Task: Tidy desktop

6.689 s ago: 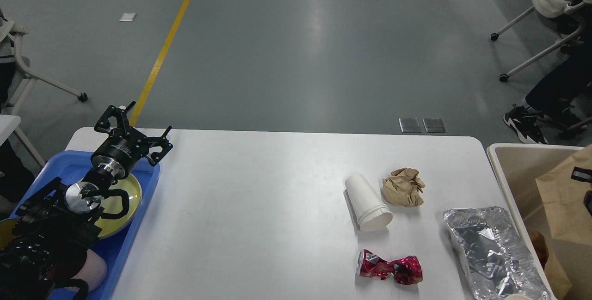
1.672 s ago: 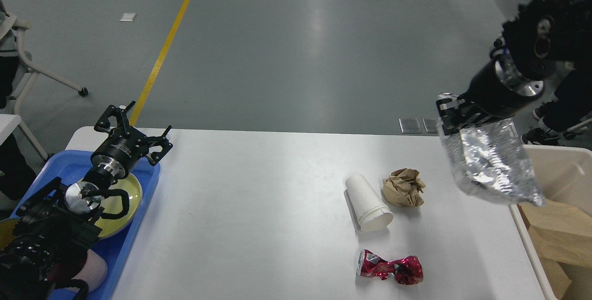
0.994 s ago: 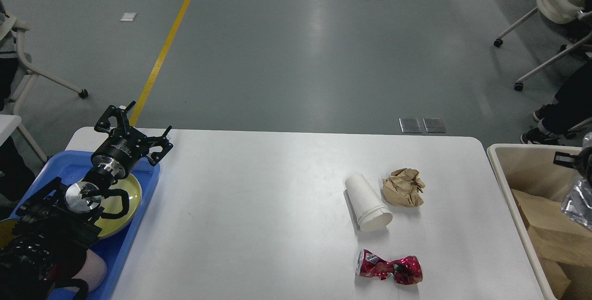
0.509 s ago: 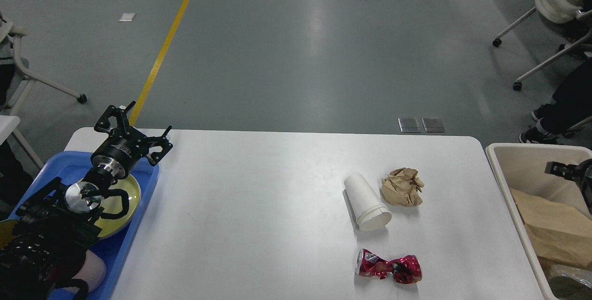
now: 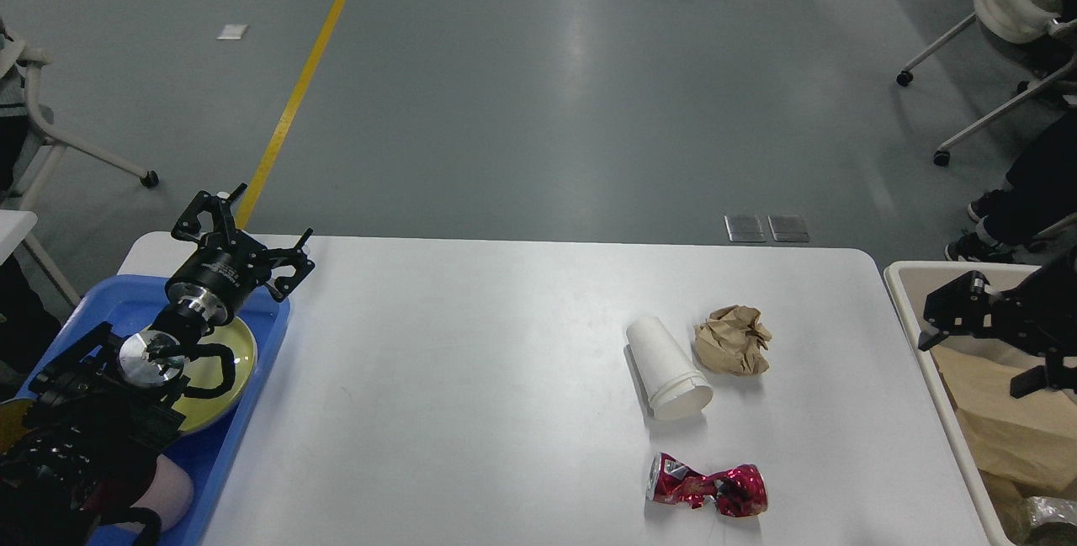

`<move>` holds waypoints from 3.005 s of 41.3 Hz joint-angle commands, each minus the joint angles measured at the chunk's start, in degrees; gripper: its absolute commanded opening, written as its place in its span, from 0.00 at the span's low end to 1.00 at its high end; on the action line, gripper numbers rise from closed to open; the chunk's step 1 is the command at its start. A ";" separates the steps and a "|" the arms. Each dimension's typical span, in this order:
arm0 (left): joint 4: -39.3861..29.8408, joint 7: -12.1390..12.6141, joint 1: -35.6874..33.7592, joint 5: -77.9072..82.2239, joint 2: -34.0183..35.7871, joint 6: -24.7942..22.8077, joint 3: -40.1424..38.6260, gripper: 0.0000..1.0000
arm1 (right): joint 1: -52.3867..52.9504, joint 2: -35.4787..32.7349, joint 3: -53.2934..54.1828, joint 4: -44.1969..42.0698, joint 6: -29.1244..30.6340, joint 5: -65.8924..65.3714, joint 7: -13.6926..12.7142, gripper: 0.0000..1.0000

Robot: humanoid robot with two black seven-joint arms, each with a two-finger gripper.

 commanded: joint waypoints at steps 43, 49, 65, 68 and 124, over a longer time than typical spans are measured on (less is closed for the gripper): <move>0.00 0.07 0.00 -0.03 0.00 0.00 0.00 1.00 | -15.79 -2.74 1.53 22.62 -29.78 18.19 -5.33 1.00; 0.00 0.07 0.00 0.06 0.00 0.00 0.00 1.00 | -19.66 -2.74 4.07 22.62 -33.47 18.19 -5.33 0.98; 0.00 0.07 0.00 -0.03 0.00 0.00 0.00 1.00 | -23.35 -2.65 6.71 22.62 -35.85 18.19 -5.25 0.90; 0.00 0.07 0.00 -0.03 0.00 0.00 0.00 1.00 | -23.27 -2.65 7.24 22.80 -35.85 18.19 -5.25 0.90; 0.00 0.07 0.00 -0.03 0.00 0.00 0.00 1.00 | -13.07 -4.58 0.83 26.64 -32.60 18.36 -5.77 0.96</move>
